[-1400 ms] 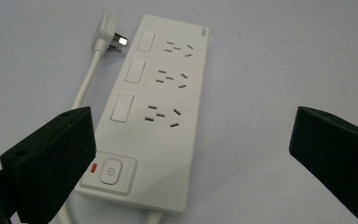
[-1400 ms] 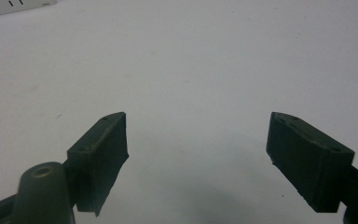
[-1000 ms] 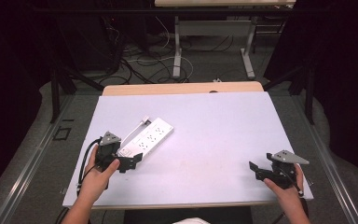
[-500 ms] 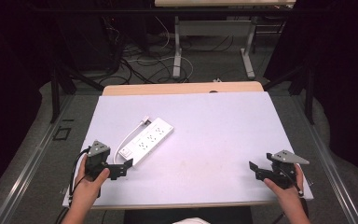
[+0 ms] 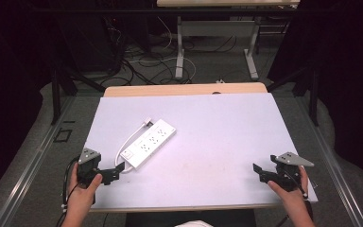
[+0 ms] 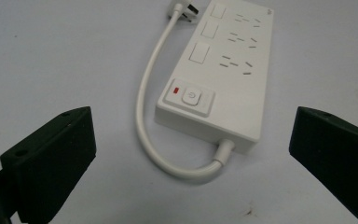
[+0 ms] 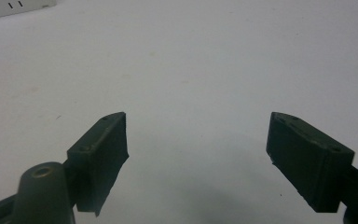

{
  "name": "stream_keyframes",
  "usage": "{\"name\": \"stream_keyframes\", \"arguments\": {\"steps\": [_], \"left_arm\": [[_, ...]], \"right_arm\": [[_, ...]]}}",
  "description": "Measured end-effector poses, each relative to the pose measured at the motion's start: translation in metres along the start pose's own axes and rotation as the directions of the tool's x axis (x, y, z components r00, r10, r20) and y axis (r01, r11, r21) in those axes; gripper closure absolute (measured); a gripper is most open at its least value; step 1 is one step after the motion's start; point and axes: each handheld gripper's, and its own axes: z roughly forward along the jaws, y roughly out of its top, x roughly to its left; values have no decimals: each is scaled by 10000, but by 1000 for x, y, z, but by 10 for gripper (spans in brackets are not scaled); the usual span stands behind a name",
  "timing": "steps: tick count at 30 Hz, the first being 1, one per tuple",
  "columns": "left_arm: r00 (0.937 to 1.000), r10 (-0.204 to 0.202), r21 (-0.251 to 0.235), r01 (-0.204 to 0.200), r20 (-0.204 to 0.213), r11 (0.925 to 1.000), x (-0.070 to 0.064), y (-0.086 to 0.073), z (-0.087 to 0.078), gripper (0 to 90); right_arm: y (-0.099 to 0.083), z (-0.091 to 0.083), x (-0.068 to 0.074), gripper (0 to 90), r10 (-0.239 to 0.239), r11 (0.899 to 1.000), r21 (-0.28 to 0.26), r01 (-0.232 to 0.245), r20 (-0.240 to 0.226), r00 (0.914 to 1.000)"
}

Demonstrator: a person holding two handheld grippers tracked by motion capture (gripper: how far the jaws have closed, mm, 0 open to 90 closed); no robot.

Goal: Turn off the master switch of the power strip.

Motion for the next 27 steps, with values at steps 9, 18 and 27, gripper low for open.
{"name": "stream_keyframes", "arguments": {"steps": [9,18,27], "left_arm": [[9983,-304,0,305,-490,9995,18,-12,2,5],[9953,-661,122,671,-714,9977,30,-22,4,7],[9921,-1109,113,1118,-592,9937,37,-28,10,25]], "right_arm": [[0,0,0,202,-18,10000,51,18,34,10000],[-1,1,-1,202,7,10000,-15,-7,69,10000],[-1,2,-2,202,-28,10000,15,28,78,10000]]}}
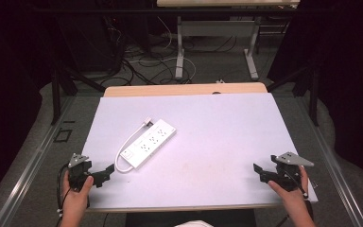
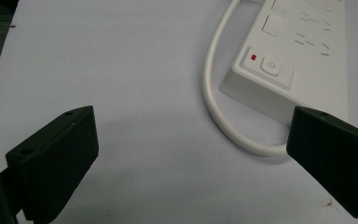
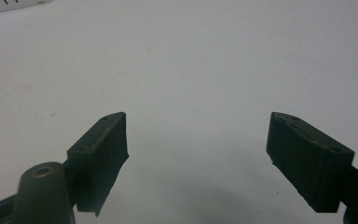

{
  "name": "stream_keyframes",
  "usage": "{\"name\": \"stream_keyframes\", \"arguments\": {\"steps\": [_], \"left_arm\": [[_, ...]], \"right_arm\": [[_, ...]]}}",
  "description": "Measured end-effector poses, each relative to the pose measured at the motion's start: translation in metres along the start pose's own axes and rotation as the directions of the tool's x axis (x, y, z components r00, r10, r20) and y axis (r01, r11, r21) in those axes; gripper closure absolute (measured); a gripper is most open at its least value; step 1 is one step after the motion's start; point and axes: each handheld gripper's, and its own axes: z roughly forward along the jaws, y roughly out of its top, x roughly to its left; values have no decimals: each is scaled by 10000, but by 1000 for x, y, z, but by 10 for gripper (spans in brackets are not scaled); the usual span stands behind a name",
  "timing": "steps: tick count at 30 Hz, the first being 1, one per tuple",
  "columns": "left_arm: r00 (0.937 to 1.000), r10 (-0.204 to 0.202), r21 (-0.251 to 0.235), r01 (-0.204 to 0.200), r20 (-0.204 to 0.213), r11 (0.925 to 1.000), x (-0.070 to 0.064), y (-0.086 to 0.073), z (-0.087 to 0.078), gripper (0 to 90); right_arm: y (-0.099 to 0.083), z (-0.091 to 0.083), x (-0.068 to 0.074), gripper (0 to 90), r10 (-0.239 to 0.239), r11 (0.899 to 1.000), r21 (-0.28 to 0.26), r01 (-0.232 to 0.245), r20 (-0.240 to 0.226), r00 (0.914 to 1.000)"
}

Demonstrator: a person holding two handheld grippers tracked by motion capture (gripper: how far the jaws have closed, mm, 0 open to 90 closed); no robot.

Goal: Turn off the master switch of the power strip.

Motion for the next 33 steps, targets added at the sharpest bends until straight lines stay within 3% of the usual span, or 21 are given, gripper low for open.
{"name": "stream_keyframes", "arguments": {"steps": [22,33], "left_arm": [[9997,256,284,-254,-50,9993,-1,-4,7,35],[9998,172,387,-170,-50,9991,0,-3,9,35]], "right_arm": [[-1,2,1,202,2,9999,144,0,-108,9999],[-2,4,1,202,26,9998,182,-23,-188,9998]]}}
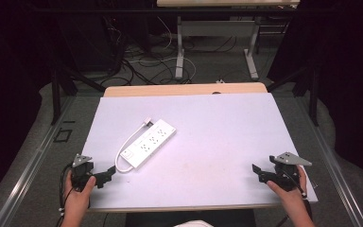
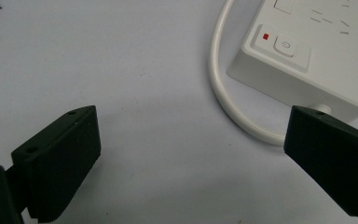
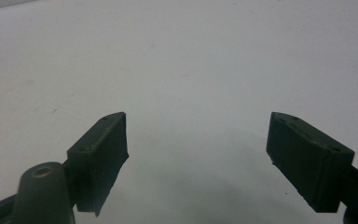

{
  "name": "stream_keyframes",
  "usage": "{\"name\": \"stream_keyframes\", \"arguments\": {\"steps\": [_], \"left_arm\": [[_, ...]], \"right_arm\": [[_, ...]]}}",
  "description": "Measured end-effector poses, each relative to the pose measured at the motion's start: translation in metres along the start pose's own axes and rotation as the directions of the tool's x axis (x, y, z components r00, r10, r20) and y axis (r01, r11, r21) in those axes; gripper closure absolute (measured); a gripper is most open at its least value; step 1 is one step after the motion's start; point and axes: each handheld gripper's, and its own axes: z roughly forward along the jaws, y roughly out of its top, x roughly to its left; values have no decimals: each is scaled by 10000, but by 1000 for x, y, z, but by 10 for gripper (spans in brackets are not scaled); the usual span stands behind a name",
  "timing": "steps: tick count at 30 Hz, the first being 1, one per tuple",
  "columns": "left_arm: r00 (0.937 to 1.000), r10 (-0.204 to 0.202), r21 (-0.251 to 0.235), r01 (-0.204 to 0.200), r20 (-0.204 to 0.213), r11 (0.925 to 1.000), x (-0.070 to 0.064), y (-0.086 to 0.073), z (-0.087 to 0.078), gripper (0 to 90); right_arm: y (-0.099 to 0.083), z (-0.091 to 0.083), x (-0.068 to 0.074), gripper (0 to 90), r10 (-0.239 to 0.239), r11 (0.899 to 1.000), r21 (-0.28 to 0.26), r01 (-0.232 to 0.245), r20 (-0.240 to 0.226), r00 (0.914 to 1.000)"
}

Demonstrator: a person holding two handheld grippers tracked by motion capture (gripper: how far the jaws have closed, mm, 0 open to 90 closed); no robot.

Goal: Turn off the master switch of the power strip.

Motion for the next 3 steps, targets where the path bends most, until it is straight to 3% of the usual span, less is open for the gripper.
{"name": "stream_keyframes", "arguments": {"steps": [3], "left_arm": [[10000,-8,-12,8,-15,10000,0,0,0,36]], "right_arm": [[0,0,0,202,20,10000,12,-20,8,10000]]}}
